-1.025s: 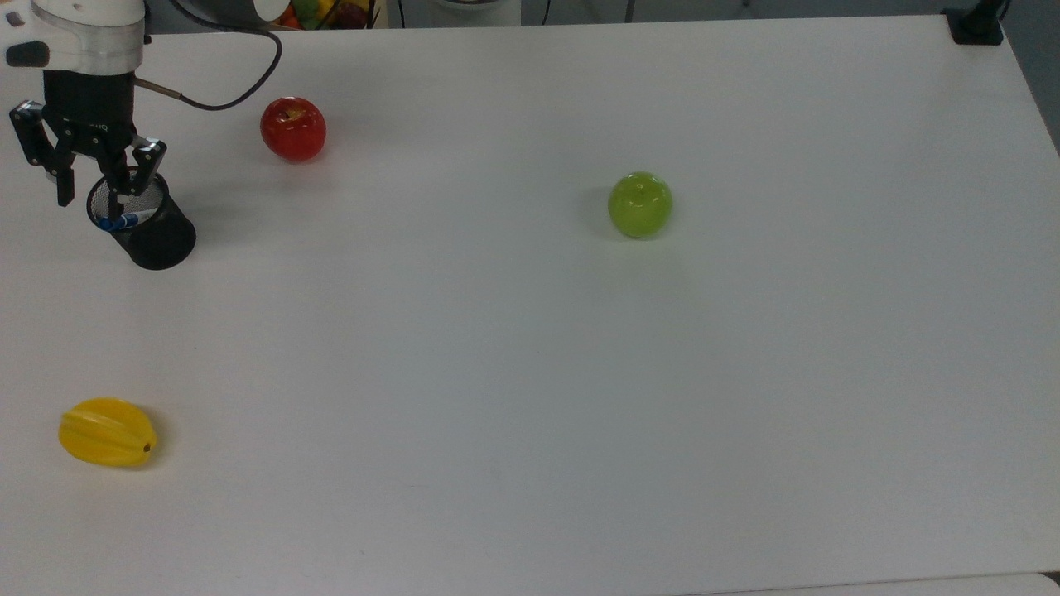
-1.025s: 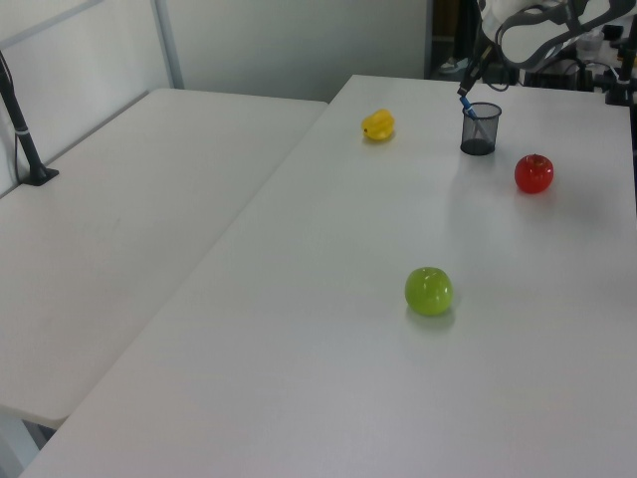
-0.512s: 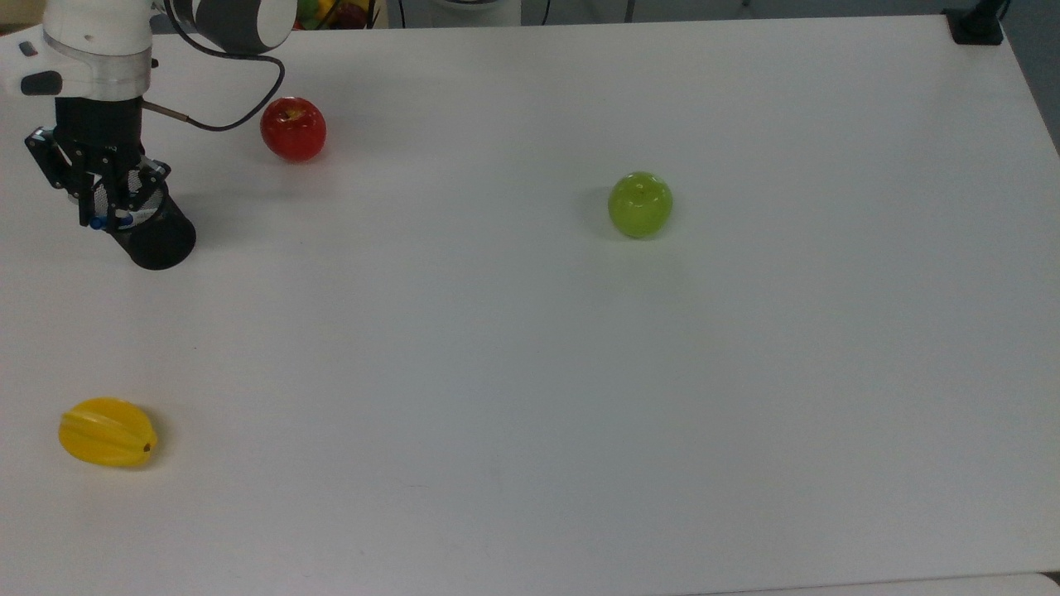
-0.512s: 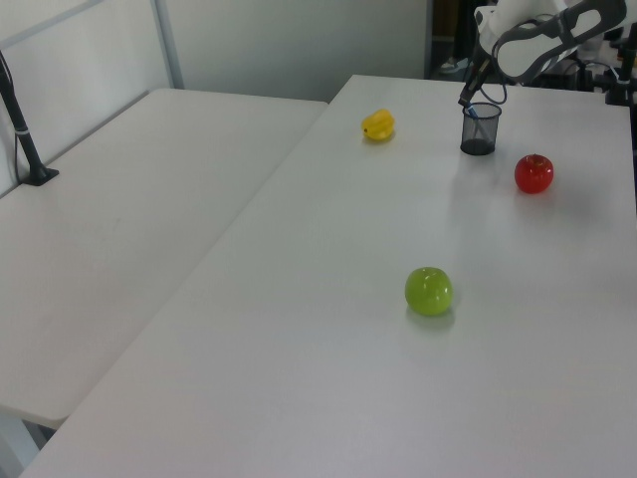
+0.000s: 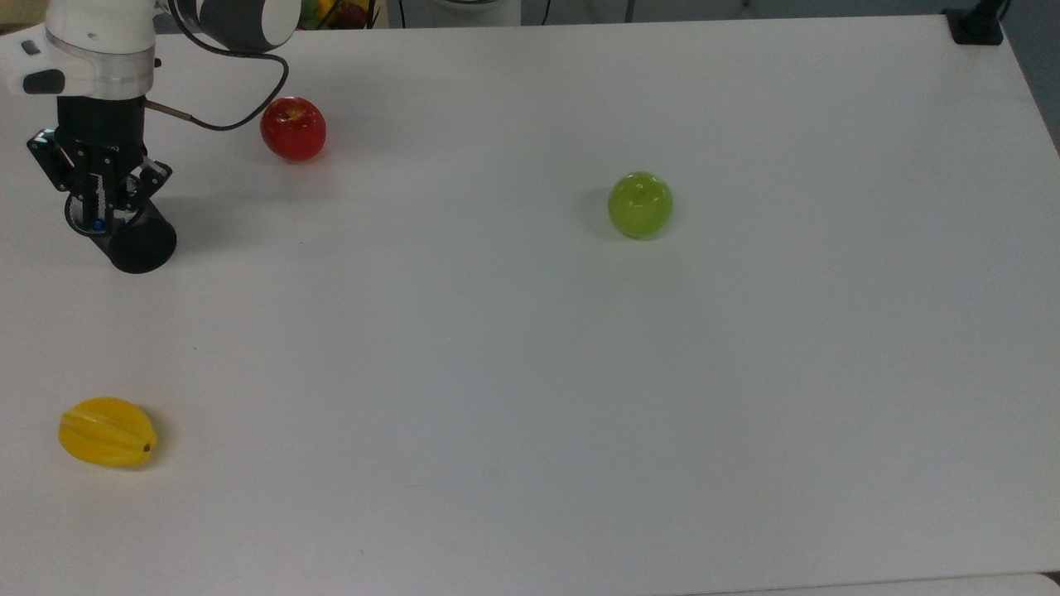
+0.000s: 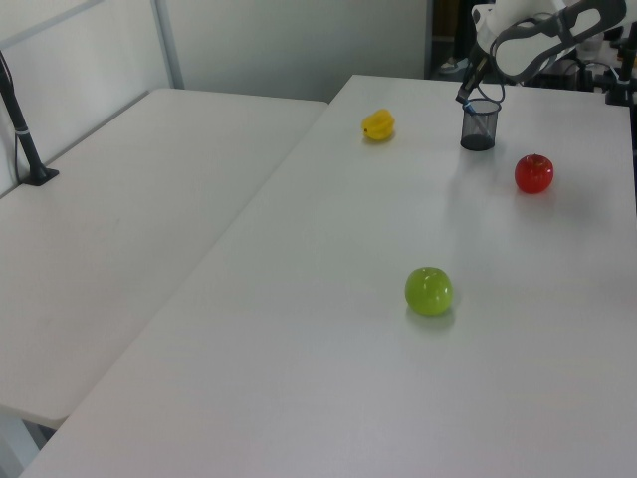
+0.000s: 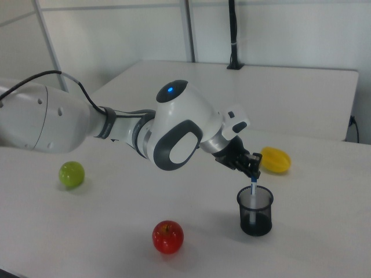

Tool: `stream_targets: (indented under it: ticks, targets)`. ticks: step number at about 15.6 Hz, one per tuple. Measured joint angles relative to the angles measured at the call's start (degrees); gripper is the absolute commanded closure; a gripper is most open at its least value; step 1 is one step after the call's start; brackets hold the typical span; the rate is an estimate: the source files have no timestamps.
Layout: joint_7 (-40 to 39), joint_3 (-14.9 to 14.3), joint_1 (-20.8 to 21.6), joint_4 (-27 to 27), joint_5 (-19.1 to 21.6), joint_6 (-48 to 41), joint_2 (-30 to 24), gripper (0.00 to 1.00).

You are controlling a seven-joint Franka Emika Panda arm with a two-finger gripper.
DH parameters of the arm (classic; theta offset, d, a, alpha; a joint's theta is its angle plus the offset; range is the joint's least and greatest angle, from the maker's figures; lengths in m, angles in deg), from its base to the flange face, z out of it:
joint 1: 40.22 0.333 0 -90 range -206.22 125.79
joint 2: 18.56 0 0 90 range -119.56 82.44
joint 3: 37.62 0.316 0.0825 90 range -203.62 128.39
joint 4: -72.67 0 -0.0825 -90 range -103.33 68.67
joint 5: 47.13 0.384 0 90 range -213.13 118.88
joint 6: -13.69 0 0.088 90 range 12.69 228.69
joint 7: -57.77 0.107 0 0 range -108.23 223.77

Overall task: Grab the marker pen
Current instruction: 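Lift the marker out of the cup and carry it away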

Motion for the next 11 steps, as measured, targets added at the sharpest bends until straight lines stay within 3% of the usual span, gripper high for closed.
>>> stream_targets:
  ticks: [11]
  targets:
    - [3.8,2.2,2.3,0.8,0.1,-1.3,-11.3,1.00]
